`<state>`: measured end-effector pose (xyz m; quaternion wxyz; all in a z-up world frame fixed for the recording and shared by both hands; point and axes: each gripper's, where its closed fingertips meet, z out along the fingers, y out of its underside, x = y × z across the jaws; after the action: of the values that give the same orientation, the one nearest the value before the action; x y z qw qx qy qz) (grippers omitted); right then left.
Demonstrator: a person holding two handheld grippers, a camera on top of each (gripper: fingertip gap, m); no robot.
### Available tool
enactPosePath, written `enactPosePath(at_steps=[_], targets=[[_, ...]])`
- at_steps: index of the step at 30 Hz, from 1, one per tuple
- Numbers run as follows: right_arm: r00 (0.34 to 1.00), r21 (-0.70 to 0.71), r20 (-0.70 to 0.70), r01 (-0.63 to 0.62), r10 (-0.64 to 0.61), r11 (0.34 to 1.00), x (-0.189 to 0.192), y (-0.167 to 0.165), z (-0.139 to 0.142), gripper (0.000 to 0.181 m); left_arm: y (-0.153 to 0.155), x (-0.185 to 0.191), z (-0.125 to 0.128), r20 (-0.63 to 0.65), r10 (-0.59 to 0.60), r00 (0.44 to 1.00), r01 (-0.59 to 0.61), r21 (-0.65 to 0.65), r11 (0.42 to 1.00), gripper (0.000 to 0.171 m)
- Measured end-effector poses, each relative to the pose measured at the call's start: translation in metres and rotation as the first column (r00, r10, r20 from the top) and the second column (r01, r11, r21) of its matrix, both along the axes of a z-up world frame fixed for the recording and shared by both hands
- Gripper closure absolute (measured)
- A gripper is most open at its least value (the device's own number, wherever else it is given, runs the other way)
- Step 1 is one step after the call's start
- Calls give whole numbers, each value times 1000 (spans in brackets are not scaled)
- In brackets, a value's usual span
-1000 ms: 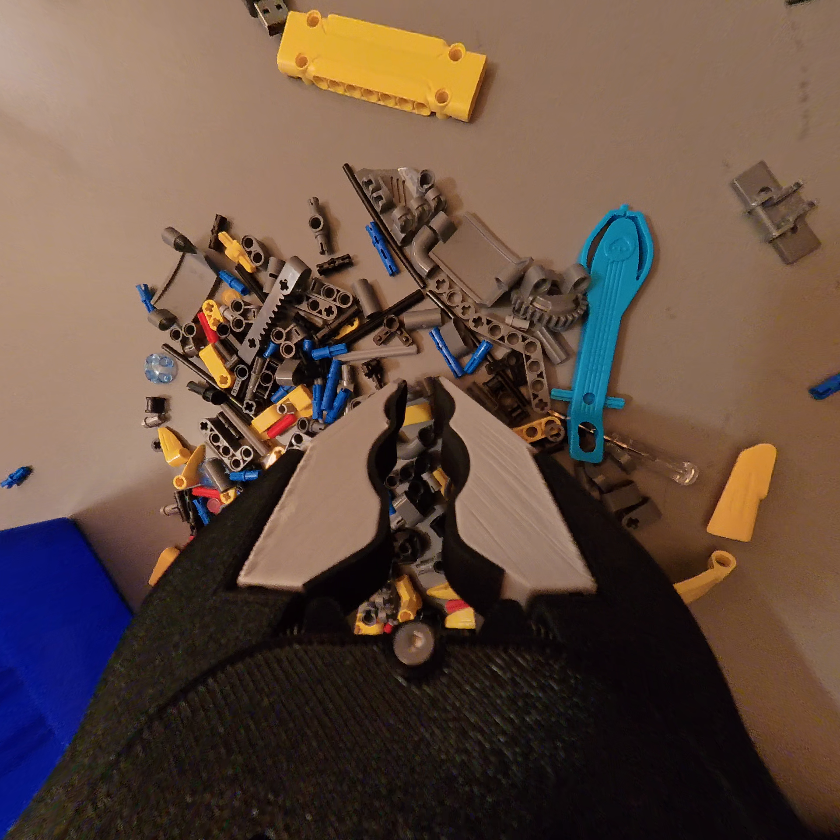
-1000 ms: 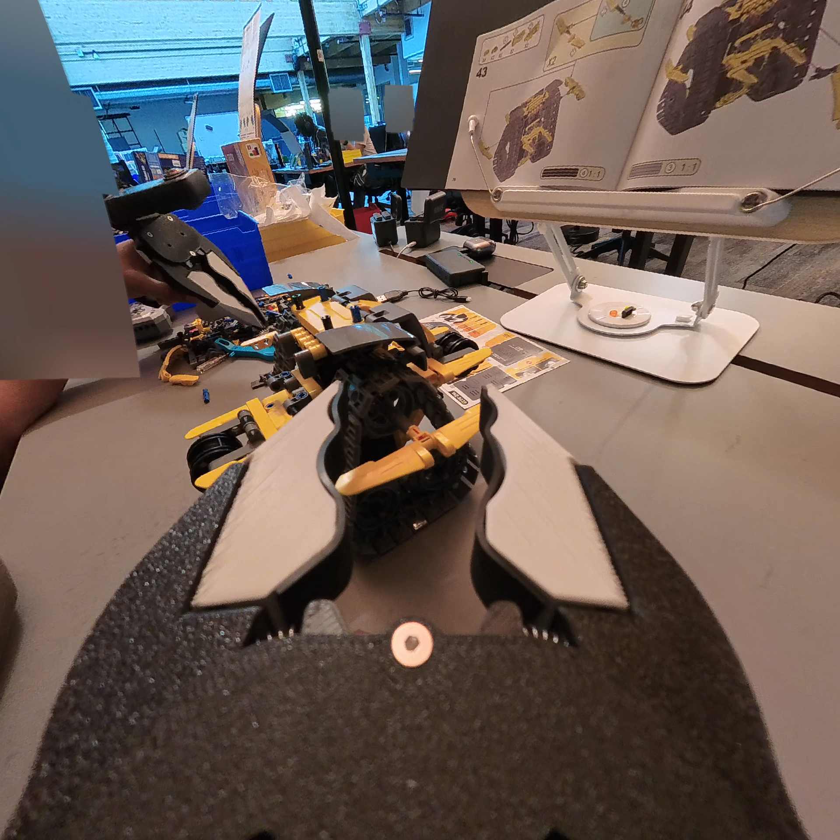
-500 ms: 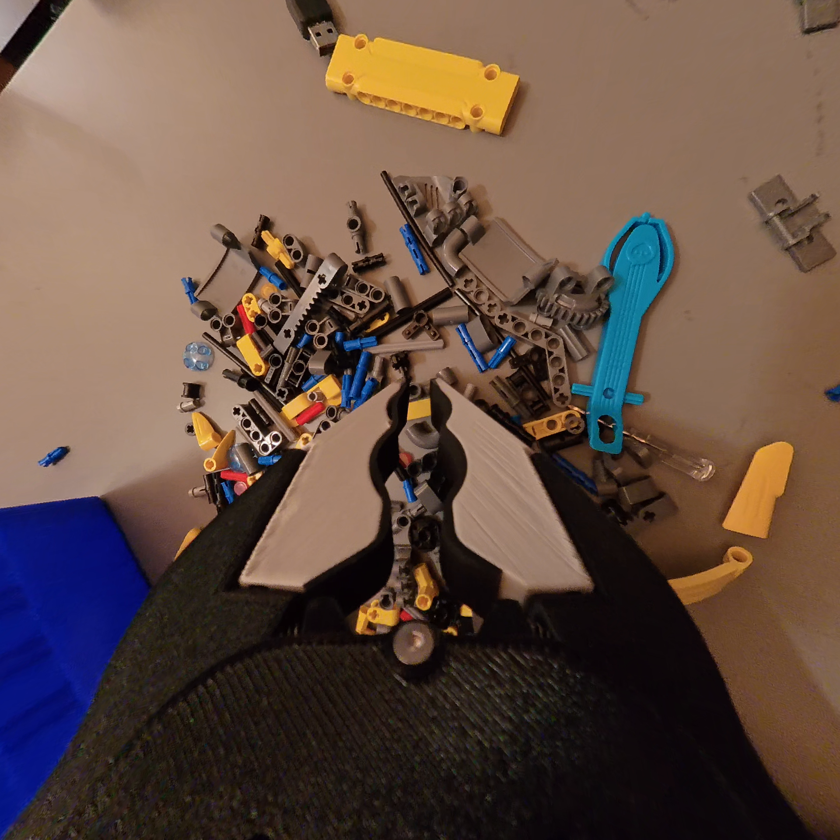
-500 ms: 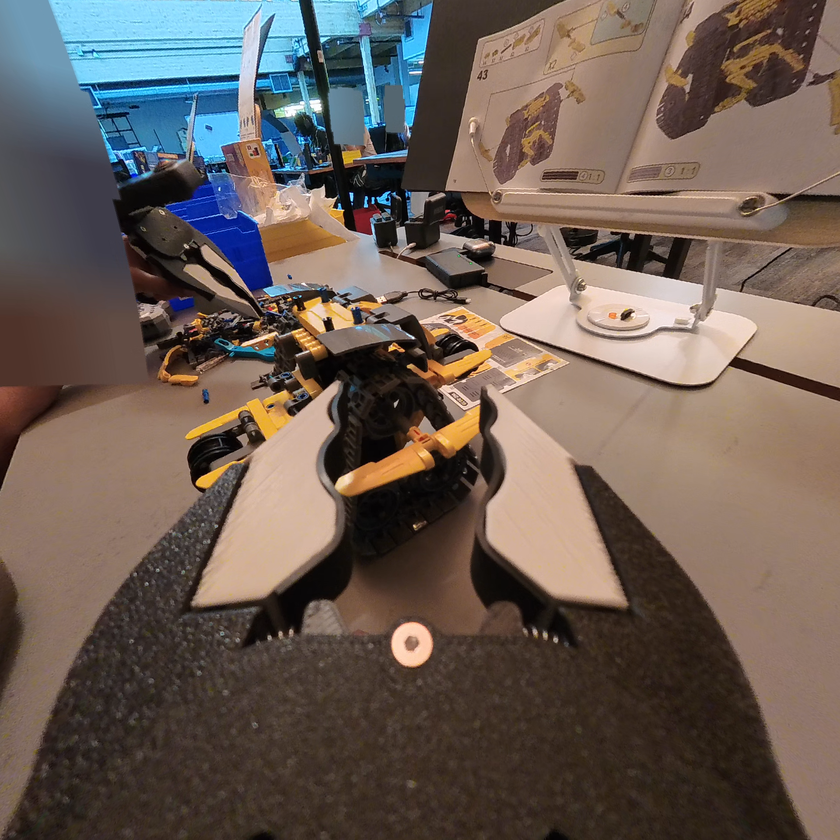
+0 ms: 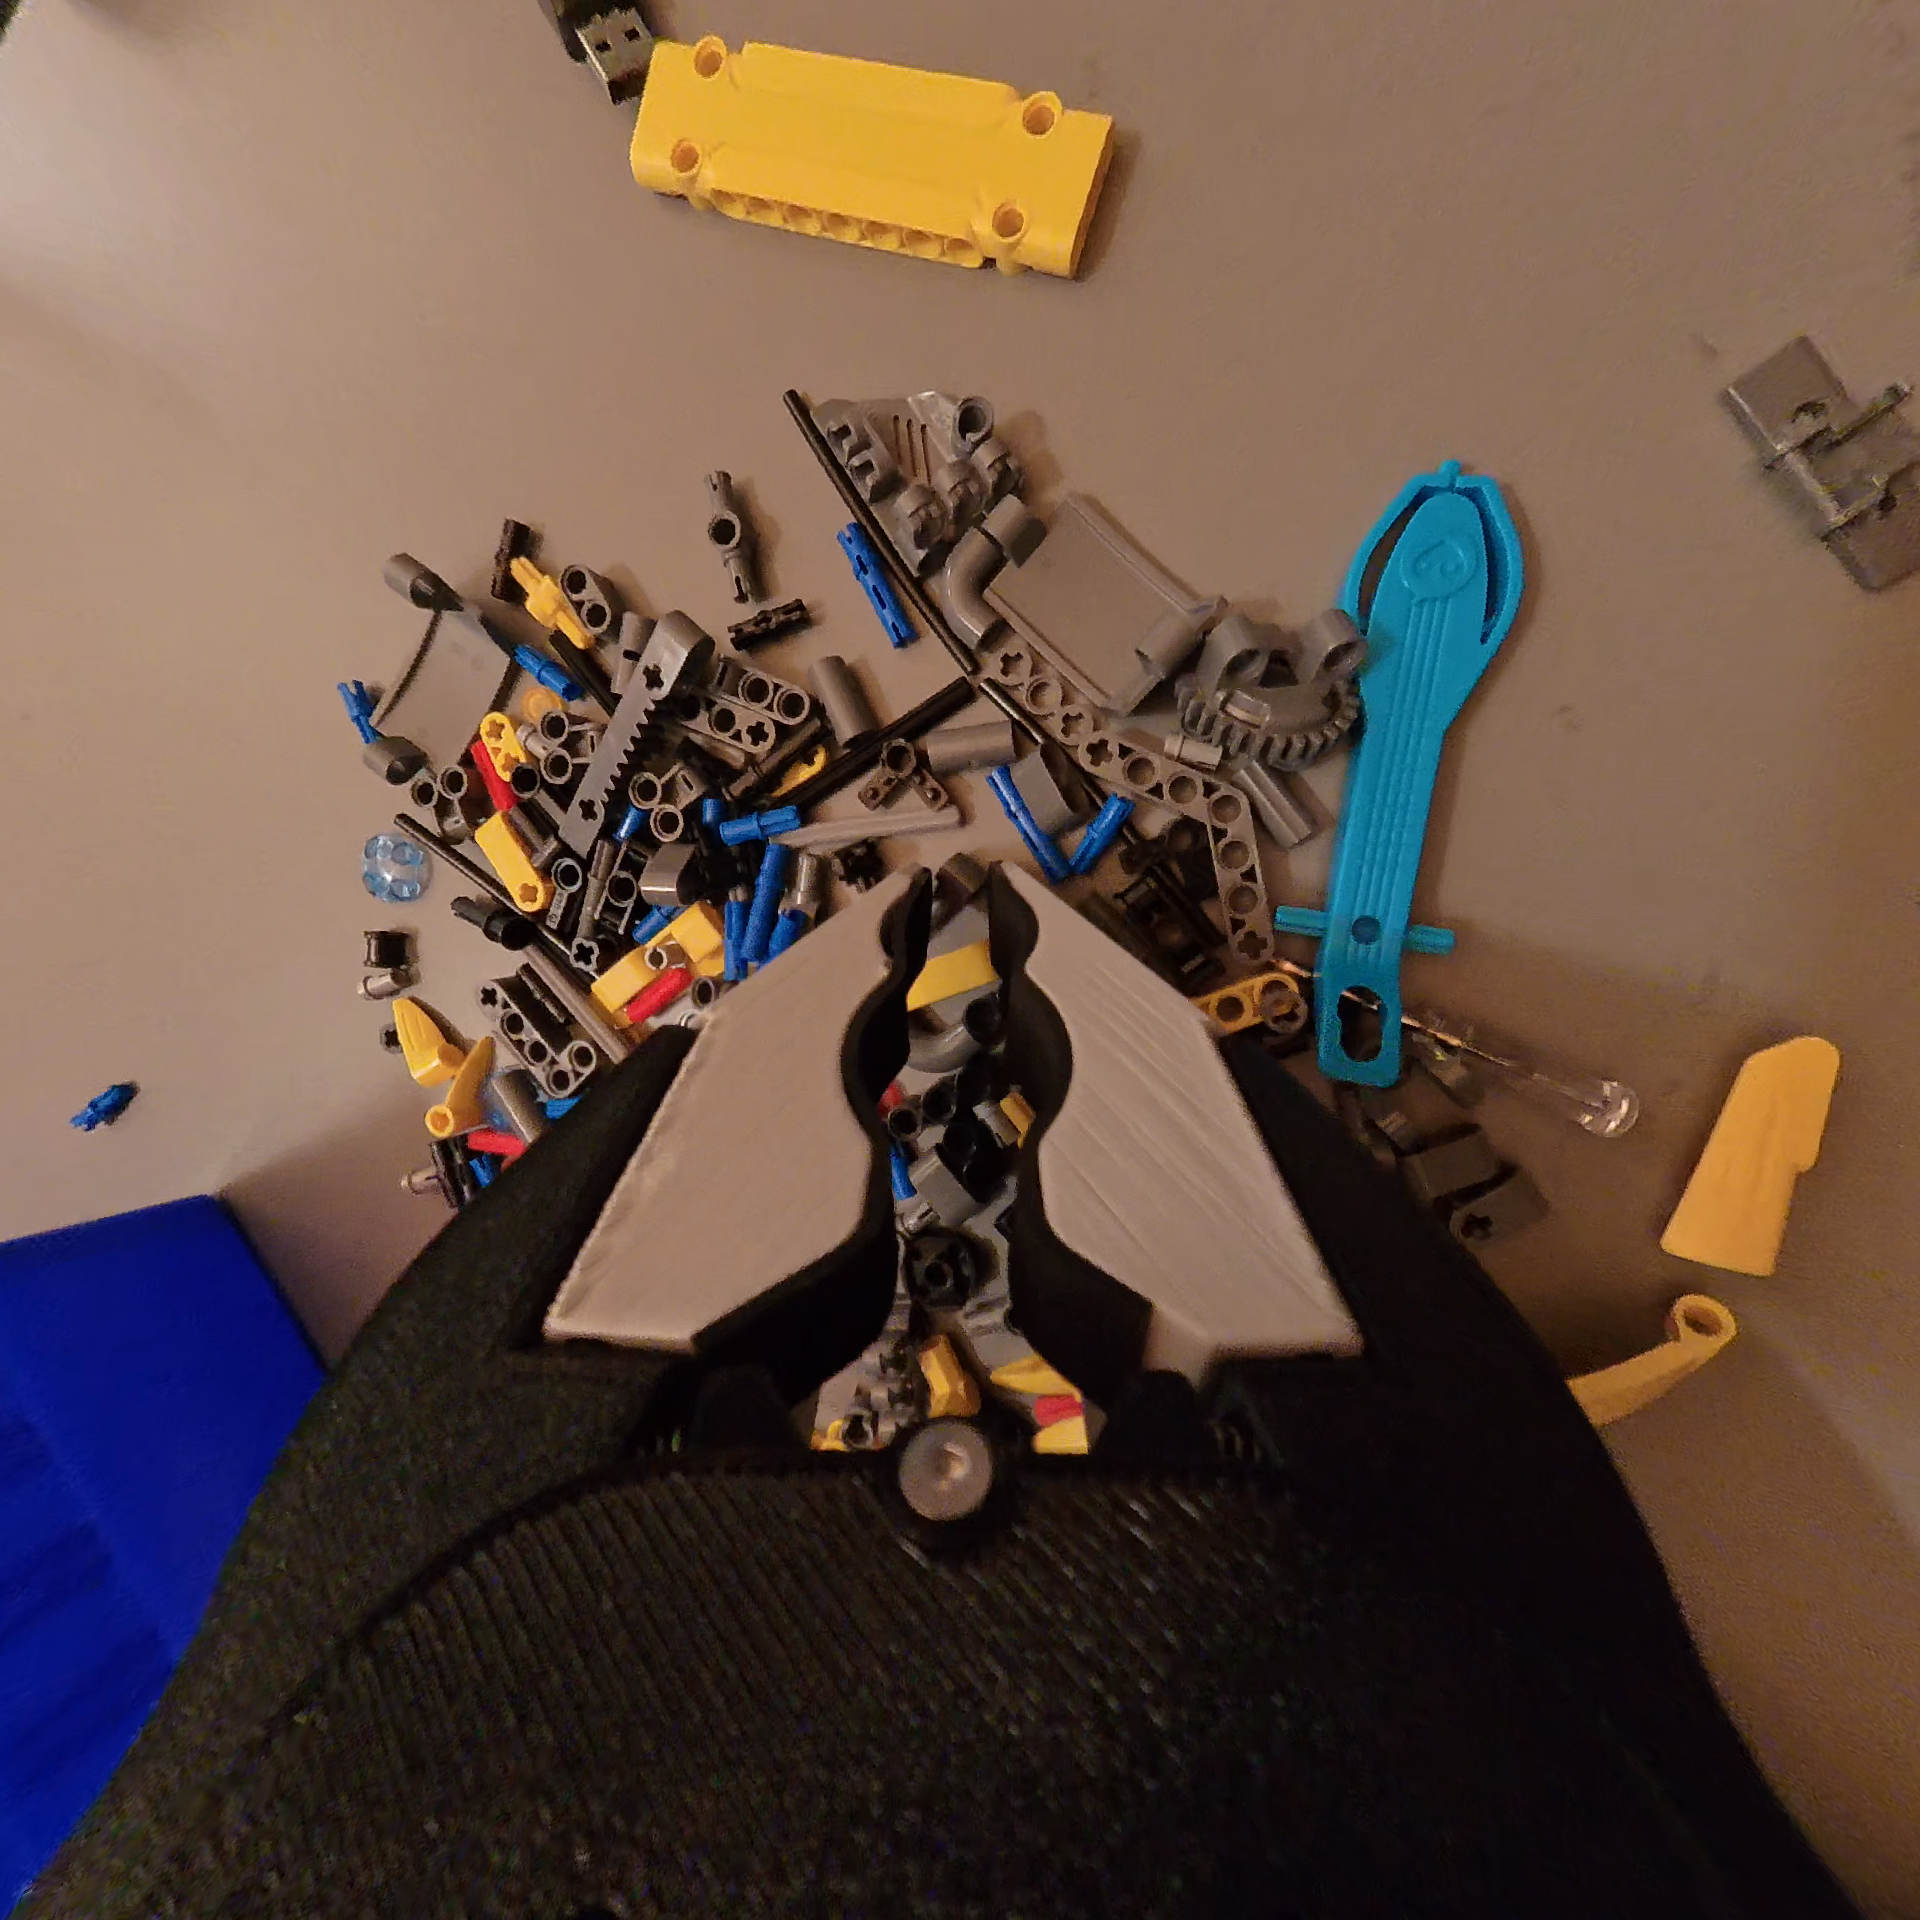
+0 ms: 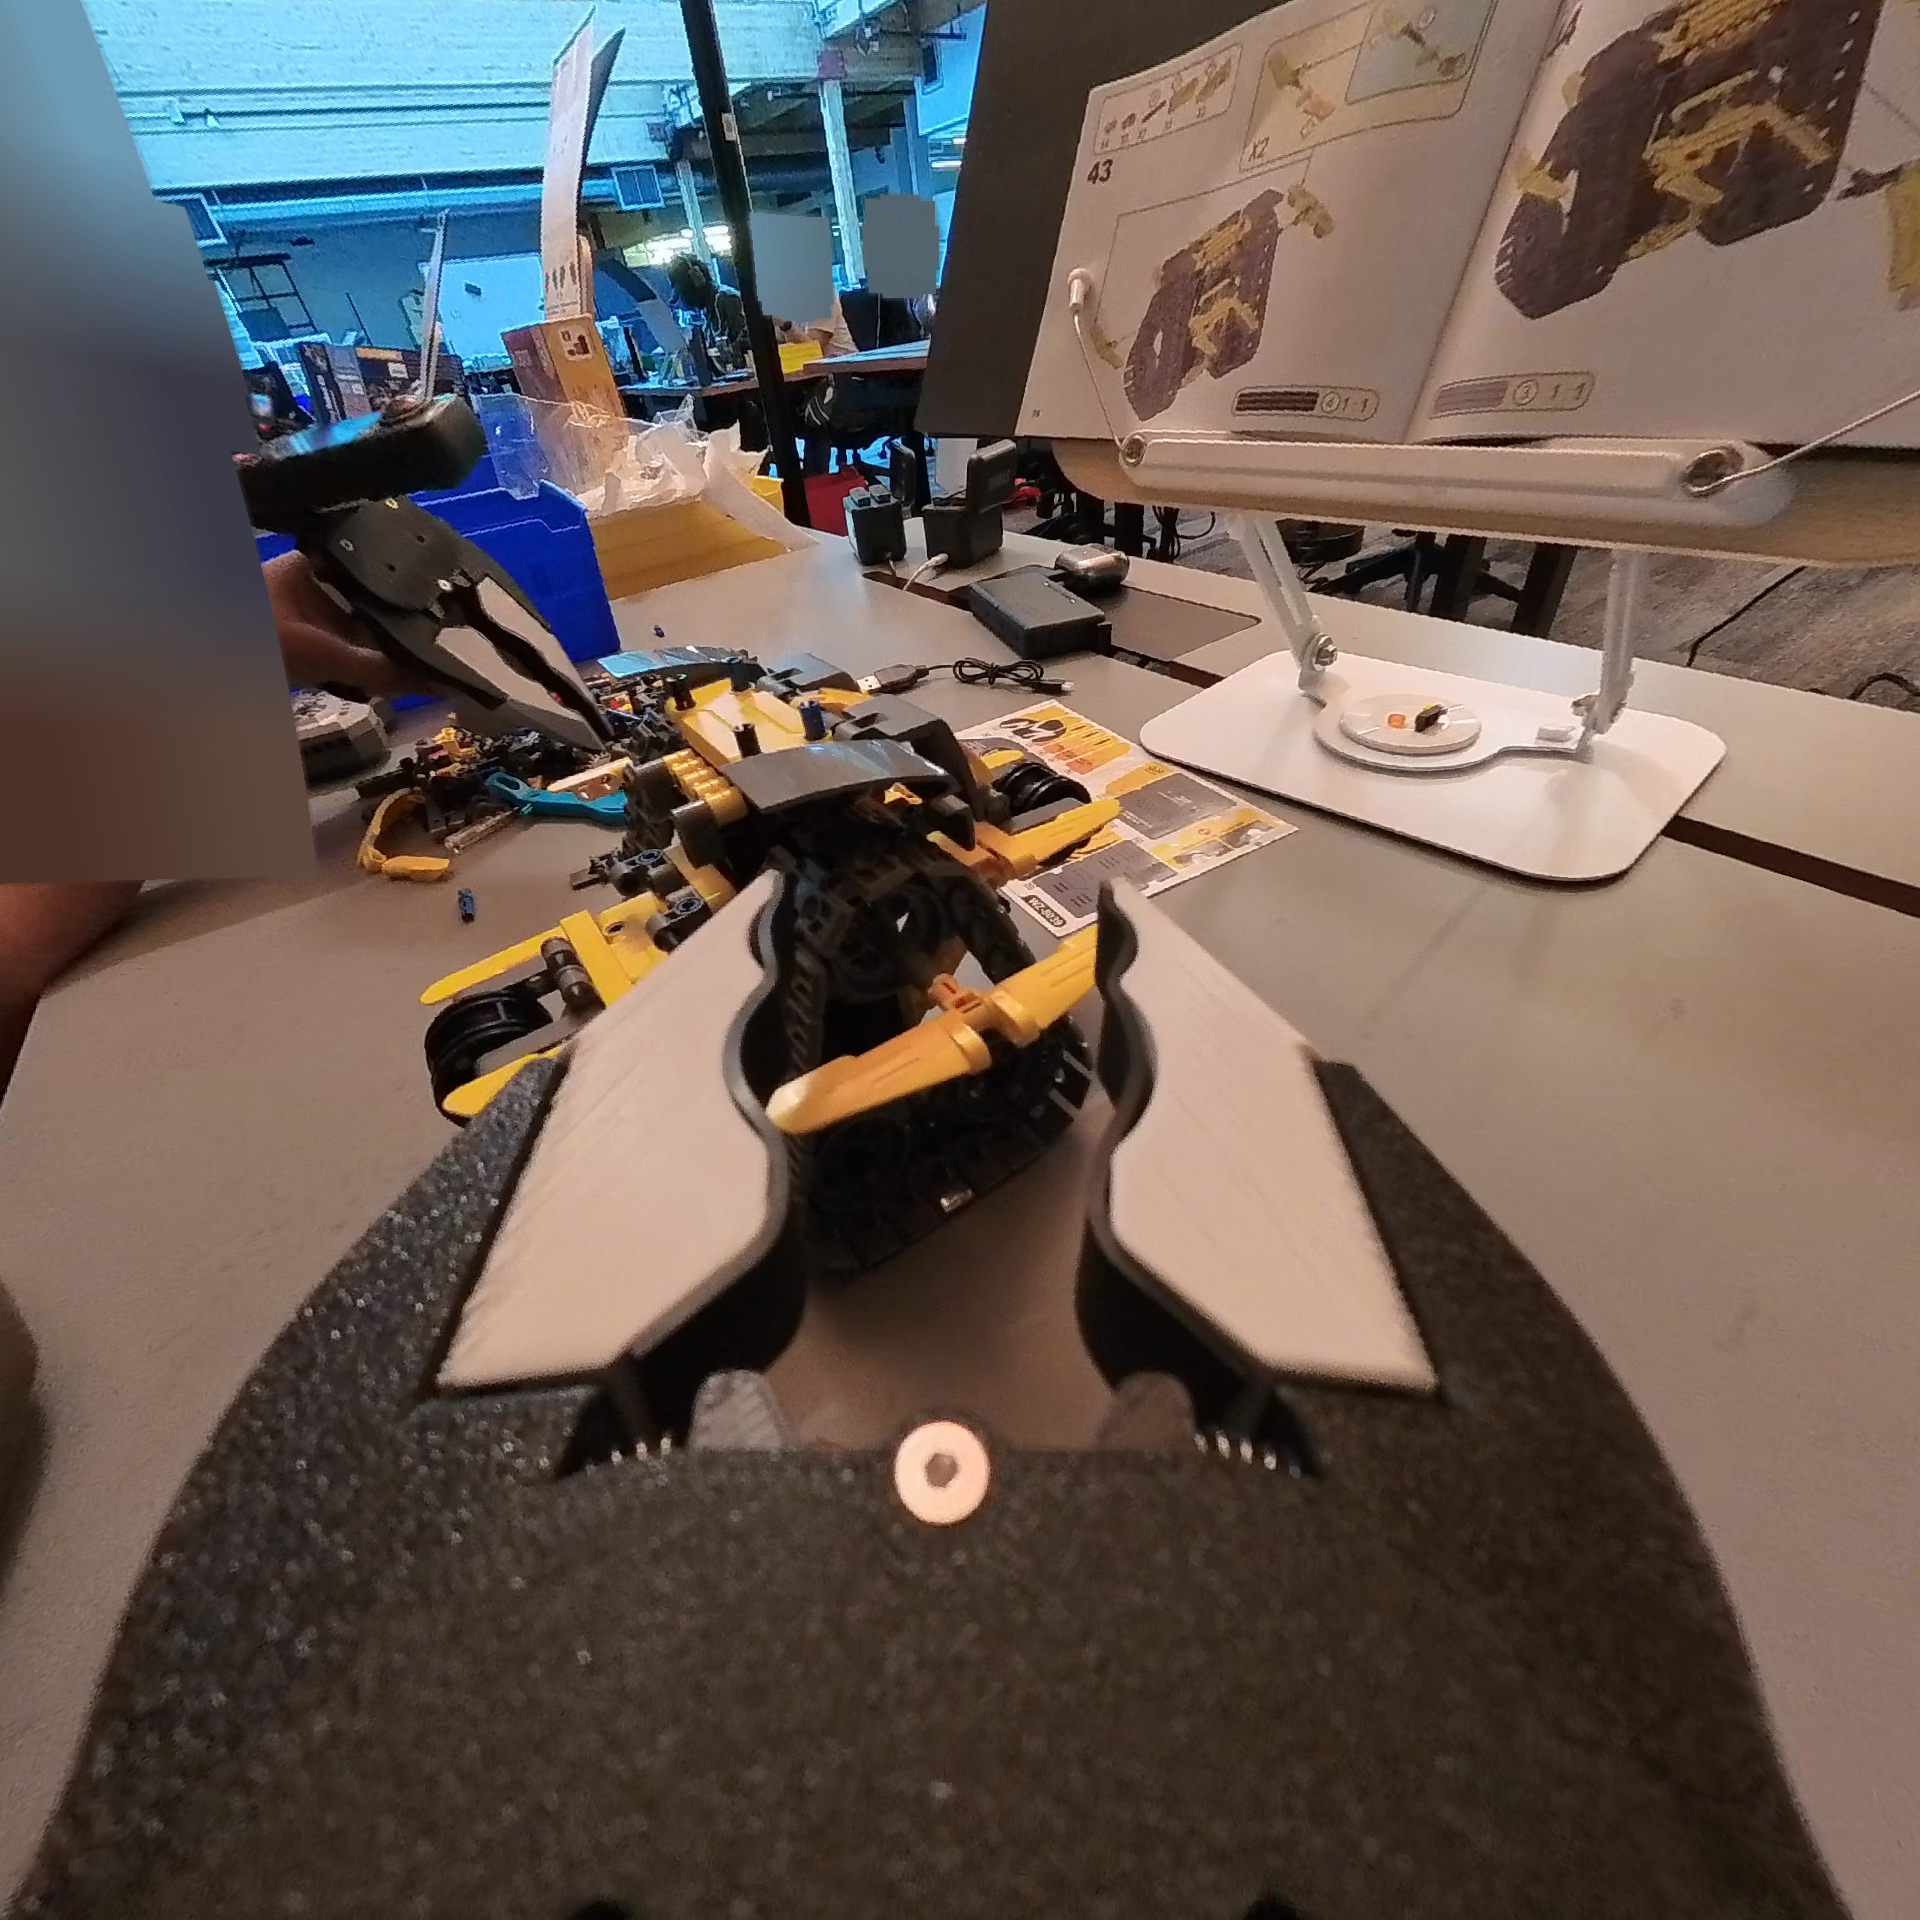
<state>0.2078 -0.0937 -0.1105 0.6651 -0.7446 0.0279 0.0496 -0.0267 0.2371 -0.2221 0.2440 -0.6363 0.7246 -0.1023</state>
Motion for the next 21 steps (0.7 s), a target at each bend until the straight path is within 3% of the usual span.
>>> enactPosePath(at_steps=[8, 21], targets=[[1000, 3, 1, 0, 0, 1000, 0, 0, 1, 124, 9, 3, 18, 123, 35, 992, -33, -22, 999, 163], [1000, 5, 18, -5, 5, 1000, -4, 0, 3, 124, 5, 0, 2, 62, 33, 997, -29, -73, 997, 155]])
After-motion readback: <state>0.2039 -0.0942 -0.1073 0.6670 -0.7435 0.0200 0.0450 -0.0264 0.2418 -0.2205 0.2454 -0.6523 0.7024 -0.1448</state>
